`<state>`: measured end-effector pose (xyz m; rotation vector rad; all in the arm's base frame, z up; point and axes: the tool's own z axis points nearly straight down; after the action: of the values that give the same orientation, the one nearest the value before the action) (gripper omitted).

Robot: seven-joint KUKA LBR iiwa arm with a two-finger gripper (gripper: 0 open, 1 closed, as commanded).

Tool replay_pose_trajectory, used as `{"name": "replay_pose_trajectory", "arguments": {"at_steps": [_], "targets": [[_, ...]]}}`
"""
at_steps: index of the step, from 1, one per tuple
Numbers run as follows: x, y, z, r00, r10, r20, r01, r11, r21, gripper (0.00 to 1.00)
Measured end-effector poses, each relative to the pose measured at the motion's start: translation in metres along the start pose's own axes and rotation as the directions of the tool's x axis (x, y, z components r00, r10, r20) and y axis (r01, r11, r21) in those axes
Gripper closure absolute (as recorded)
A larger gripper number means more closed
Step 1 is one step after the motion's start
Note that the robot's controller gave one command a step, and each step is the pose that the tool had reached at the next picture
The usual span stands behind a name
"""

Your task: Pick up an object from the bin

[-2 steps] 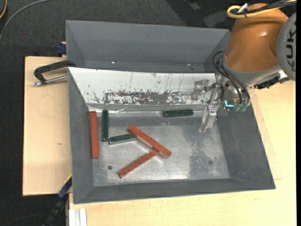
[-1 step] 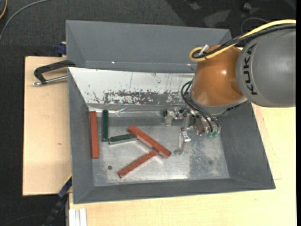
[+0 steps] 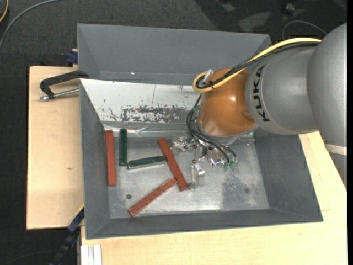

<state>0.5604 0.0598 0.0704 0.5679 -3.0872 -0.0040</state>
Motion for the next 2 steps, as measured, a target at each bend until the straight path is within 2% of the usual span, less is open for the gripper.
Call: {"name": "replay_pose_trajectory", "arguments": {"at_steps": [1,2], "targets": [[-0.009,0.08,-0.017,0.972,-0.233,0.007,0.233,0.972,0.002,0.0],[0.014,0.123,0.0,0.955,-0.298,0.003,0.298,0.955,0.001,0.0]]}}
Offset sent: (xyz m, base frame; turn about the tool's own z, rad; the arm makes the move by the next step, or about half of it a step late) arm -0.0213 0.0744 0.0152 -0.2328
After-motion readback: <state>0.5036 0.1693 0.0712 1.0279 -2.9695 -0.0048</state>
